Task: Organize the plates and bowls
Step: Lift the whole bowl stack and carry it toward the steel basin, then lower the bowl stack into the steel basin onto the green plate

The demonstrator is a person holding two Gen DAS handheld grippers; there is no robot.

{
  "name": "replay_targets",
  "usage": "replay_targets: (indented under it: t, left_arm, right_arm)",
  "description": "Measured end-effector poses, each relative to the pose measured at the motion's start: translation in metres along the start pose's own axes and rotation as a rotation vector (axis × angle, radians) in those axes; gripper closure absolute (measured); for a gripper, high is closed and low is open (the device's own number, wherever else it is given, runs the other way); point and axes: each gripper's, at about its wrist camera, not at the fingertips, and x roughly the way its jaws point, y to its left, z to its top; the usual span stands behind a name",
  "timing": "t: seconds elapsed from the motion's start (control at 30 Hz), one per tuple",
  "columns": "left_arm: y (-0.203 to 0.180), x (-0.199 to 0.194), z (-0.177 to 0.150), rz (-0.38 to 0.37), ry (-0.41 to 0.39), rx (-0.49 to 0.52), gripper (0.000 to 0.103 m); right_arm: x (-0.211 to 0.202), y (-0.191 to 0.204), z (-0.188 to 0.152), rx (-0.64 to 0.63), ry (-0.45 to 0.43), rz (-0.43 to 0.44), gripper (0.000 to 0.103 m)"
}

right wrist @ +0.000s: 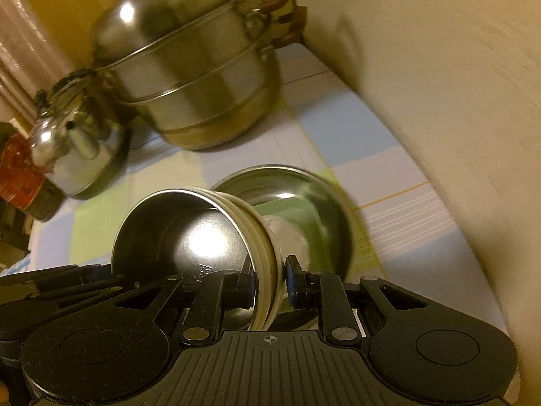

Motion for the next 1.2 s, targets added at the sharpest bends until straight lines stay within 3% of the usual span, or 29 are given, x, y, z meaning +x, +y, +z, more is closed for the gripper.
replay_targets:
  t: [0.4,0.77,1.2]
  left_arm:
    - [0.000,0.044,0.030,0.021,0.081,-0.060,0.082]
    - [0.004,0.064,0.026,0.035,0.138,-0.099,0.082]
    - [0.007,0.071,0.024,0.057,0.153,-0.116,0.082]
  right_arm:
    - [0.039,-0.017,0.034,0.002,0.099,-0.013,0.085]
    - [0.064,-0.023,0.039,-0.024,0.182,-0.006,0.085]
    - [0.078,-0.027,0.043,-0.033,0.211,0.017,0.085]
